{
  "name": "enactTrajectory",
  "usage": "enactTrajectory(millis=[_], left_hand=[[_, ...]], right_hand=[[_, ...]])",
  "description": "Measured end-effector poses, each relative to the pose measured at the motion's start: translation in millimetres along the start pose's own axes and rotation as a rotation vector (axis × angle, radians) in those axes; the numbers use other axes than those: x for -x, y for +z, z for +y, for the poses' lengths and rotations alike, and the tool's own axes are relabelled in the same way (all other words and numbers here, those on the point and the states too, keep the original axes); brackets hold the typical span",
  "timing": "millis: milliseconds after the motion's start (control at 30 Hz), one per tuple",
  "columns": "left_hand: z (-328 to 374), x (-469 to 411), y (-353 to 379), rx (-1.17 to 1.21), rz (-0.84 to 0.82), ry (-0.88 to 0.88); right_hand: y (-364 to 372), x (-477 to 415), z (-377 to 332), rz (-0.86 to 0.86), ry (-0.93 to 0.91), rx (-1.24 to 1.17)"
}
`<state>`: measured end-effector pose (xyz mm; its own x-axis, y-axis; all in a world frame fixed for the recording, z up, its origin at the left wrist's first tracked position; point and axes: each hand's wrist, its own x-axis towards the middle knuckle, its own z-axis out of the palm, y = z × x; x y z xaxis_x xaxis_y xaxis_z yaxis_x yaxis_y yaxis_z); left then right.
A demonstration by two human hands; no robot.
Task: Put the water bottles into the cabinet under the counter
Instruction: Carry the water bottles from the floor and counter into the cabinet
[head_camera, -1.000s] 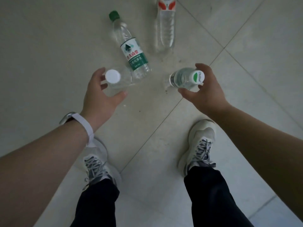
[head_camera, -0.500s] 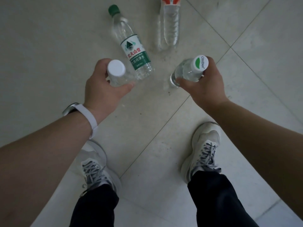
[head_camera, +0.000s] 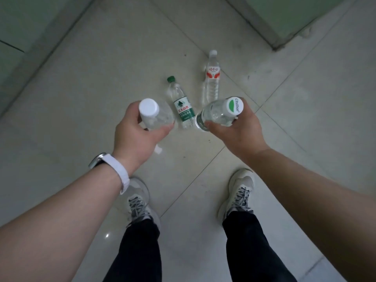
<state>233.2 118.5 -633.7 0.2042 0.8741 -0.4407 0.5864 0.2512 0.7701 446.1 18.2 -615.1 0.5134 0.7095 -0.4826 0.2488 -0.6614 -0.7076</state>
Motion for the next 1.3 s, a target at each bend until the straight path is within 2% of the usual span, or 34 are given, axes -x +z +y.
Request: enactTrajectory(millis=[367,700,1033,1300], left_hand=[[170,87,-198,0.080,0.119,0.081],[232,185,-388,0.116,0.171,0.243],[236,235,-509,0.187,0.333,0.274],[244,240,-550,0.245,0.484,0.154]], right_hand=[[-64,108,-246,0.022,-0.158,-0.028],[-57,233,-453,-0.052,-0.355,0.071],[-5,304,-555,-0.174,-0.479,0.109],[31,297,-617,-0.421,-0.534,-0.041]])
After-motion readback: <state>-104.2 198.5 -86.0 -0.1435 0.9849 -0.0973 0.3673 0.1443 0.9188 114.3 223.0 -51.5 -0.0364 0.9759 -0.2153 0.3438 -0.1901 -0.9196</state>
